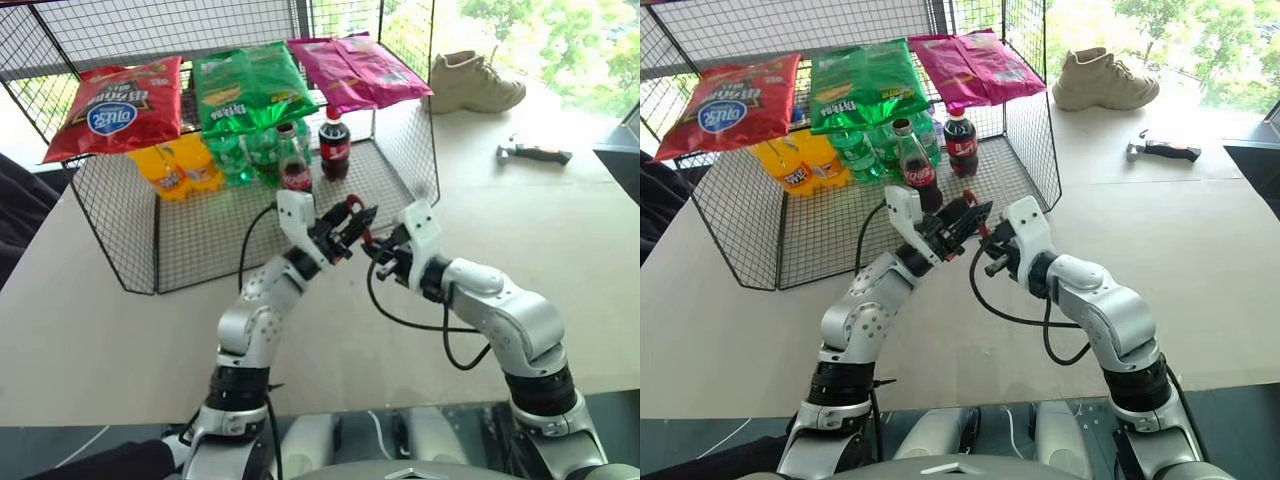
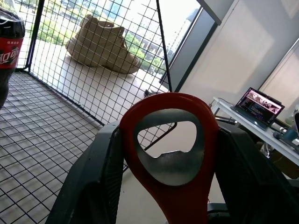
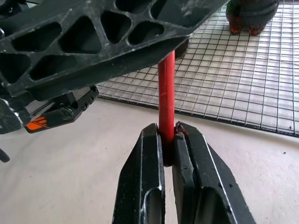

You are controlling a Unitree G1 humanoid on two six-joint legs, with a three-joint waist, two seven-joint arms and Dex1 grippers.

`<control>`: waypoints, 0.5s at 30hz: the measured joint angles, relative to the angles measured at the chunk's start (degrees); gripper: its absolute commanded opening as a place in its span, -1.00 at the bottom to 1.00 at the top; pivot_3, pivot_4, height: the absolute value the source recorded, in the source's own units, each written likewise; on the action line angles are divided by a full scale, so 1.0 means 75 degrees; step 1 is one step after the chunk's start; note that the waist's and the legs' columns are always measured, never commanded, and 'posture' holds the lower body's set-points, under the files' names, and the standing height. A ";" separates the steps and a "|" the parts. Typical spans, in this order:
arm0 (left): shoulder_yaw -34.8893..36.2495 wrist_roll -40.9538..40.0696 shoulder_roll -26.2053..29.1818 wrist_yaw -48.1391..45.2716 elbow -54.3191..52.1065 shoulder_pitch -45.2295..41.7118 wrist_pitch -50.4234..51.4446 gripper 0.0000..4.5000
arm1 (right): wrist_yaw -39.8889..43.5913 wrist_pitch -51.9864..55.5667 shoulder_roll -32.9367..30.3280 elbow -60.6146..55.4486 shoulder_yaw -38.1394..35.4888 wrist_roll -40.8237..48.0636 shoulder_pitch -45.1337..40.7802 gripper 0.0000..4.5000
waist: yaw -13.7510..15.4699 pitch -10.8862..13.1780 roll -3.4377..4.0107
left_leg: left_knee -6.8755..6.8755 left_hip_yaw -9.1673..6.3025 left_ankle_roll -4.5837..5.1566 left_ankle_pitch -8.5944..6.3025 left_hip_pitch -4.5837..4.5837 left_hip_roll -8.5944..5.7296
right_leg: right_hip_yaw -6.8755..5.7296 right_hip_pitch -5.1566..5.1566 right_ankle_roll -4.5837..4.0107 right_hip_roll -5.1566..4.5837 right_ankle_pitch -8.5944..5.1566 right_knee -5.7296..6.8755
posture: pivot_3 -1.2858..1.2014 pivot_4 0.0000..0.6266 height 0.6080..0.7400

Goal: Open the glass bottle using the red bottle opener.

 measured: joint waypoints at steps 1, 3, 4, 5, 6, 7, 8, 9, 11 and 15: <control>0.0016 -0.0023 0.0012 -0.0032 -0.0033 0.0042 0.0000 -0.03 | 0.0009 0.0000 0.0009 0.0003 0.0011 0.0002 0.0000 -0.98 | -0.0016 0.0000 0.0000 | 0.0000 -0.0001 0.0000 0.0000 0.0000 0.0000 | 0.0000 0.0000 0.0000 0.0000 0.0000 0.0000 | 0.03 -0.52 1.00; 0.0050 -0.0124 0.0027 -0.0136 -0.0106 0.0083 0.0000 0.56 | 0.0010 -0.0006 0.0031 0.0045 -0.0006 0.0004 -0.0003 -1.00 | -0.0030 0.0000 0.0000 | 0.0000 -0.0001 0.0000 0.0000 0.0000 0.0000 | -0.0001 0.0000 0.0000 0.0000 0.0000 0.0000 | 0.03 -0.52 1.00; 0.0051 -0.0164 0.0028 -0.0198 -0.0174 0.0103 0.0000 0.75 | 0.0009 -0.0015 0.0029 0.0080 -0.0024 0.0004 -0.0003 -1.00 | -0.0032 0.0000 0.0000 | 0.0000 -0.0001 0.0000 0.0000 0.0000 -0.0001 | -0.0001 0.0000 0.0000 0.0000 0.0000 0.0001 | 0.03 -0.52 1.00; 0.0052 -0.0232 0.0040 -0.0246 -0.0246 0.0130 0.0000 0.98 | 0.0006 -0.0031 0.0033 0.0097 -0.0043 0.0003 -0.0003 -1.00 | -0.0035 0.0000 0.0000 | 0.0000 -0.0001 0.0000 0.0000 0.0000 -0.0001 | 0.0000 0.0000 0.0000 -0.0001 0.0000 0.0001 | 0.03 -0.52 1.00; 0.0048 -0.0246 0.0049 -0.0275 -0.0287 0.0153 0.0000 0.99 | -0.0001 -0.0031 0.0032 0.0101 -0.0069 0.0003 -0.0003 -1.00 | -0.0037 0.0000 0.0000 | 0.0000 -0.0001 0.0000 0.0000 0.0000 -0.0001 | -0.0001 0.0000 0.0000 -0.0001 0.0000 0.0000 | 0.03 -0.52 1.00; 0.0040 -0.0254 0.0048 -0.0292 -0.0360 0.0179 -0.0003 0.99 | -0.0016 -0.0031 0.0023 0.0109 -0.0103 -0.0001 -0.0002 -1.00 | -0.0039 0.0000 0.0000 | 0.0000 -0.0001 0.0000 0.0000 0.0000 -0.0001 | 0.0000 0.0000 0.0000 -0.0001 0.0000 0.0001 | 0.03 -0.52 1.00; 0.0043 -0.0238 0.0068 -0.0286 -0.0412 0.0187 -0.0019 0.99 | -0.0029 -0.0038 0.0008 0.0111 -0.0140 0.0001 0.0005 -1.00 | -0.0042 0.0000 0.0000 | 0.0000 -0.0001 0.0000 0.0000 0.0000 -0.0001 | 0.0000 0.0000 0.0000 -0.0001 0.0000 0.0001 | 0.03 -0.52 1.00; 0.0045 -0.0185 0.0152 -0.0269 -0.0503 0.0218 -0.0102 0.99 | -0.0096 -0.0065 -0.0012 0.0112 -0.0227 -0.0016 0.0059 -1.00 | -0.0045 0.0000 0.0000 | 0.0000 -0.0002 0.0000 0.0000 0.0000 0.0001 | 0.0000 0.0000 0.0000 -0.0001 0.0000 0.0001 | 0.03 -0.52 1.00; 0.0064 -0.0038 0.0270 -0.0275 -0.0595 0.0244 -0.0286 0.99 | -0.0226 -0.0073 -0.0067 0.0203 -0.0441 -0.0109 0.0186 -1.00 | -0.0034 0.0000 0.0000 | -0.0001 -0.0004 0.0000 0.0000 -0.0001 0.0000 | -0.0002 0.0000 0.0000 -0.0002 0.0000 0.0000 | 0.03 -0.52 1.00; 0.0053 0.1170 0.0907 -0.0288 -0.0679 0.0675 -0.1476 0.99 | -0.0621 -0.0241 -0.0265 0.0432 -0.1123 -0.0401 0.0561 -1.00 | -0.0042 0.0000 0.0001 | -0.0012 0.0008 0.0000 0.0000 0.0000 -0.0001 | 0.0012 -0.0009 -0.0001 -0.0002 0.0000 -0.0002 | 0.03 -0.52 1.00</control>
